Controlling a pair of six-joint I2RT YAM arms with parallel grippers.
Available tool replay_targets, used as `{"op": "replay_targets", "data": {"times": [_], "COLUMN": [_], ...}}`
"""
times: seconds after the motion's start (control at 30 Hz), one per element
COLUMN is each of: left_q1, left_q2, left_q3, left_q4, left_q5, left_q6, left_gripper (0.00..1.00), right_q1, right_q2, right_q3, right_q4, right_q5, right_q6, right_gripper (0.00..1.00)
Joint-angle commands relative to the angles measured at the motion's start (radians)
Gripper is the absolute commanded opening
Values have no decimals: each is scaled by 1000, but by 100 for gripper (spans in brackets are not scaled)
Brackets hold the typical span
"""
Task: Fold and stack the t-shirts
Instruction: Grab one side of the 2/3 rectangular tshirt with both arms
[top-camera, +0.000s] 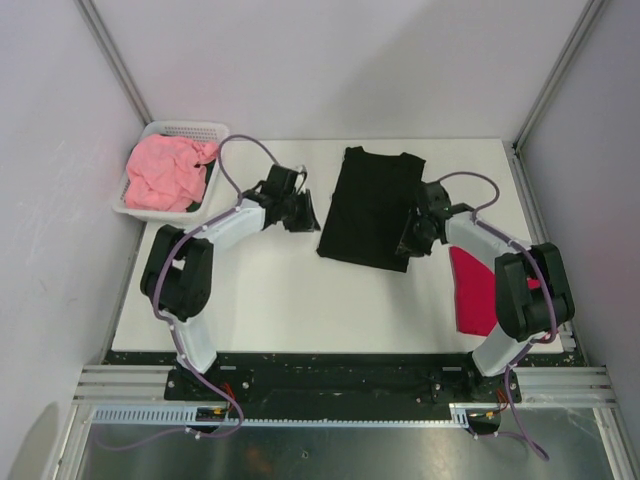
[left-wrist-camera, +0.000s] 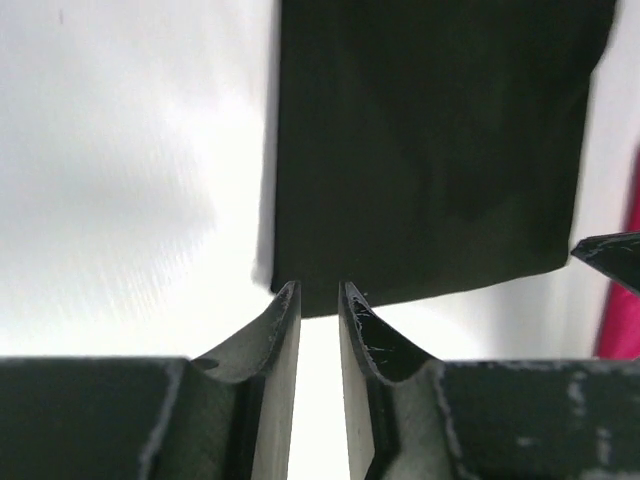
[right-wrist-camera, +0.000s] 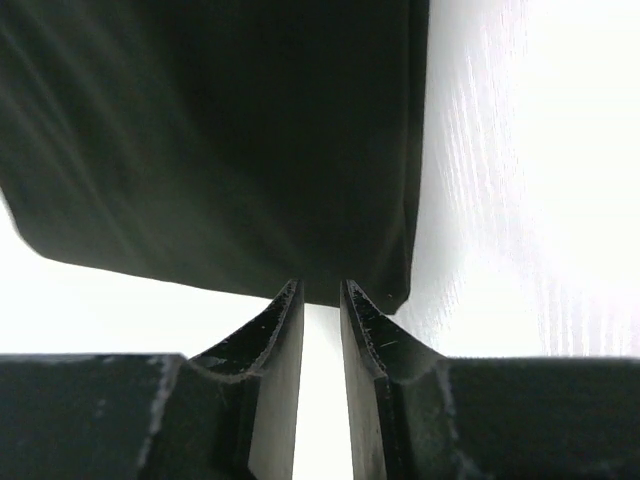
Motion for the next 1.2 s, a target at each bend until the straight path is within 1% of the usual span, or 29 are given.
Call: {"op": "replay_targets", "data": {"times": [0.0,0.2,0.4,0.67,0.8,1.17], "left_q1": [3,3,3,2,-2,-25], "left_q2": [-59,-78,-80,-51,-22,78], "left_q3": [-91,-148,-160,-145,-134,-82], "left_q4": [45,49,52,54,54,54], "left_q5": [31,37,34,38,36,52], "left_q6": [-9,-5,-6,-2,0,8], "left_gripper": [26,26,30,36,39,40], "right_q1": [25,30,38,45,55,68], "right_q2": [-42,-50,-44,-63,-58,-49], "right_q3": [-76,-132,-160,-216,-220,-232], "right_q4": [86,106,102,116,122,125], "right_q5": [-3,37,86,96,126,151], "right_q6": [62,76,79,86,91,90], "right_gripper": [25,27,29,32,34,38]}}
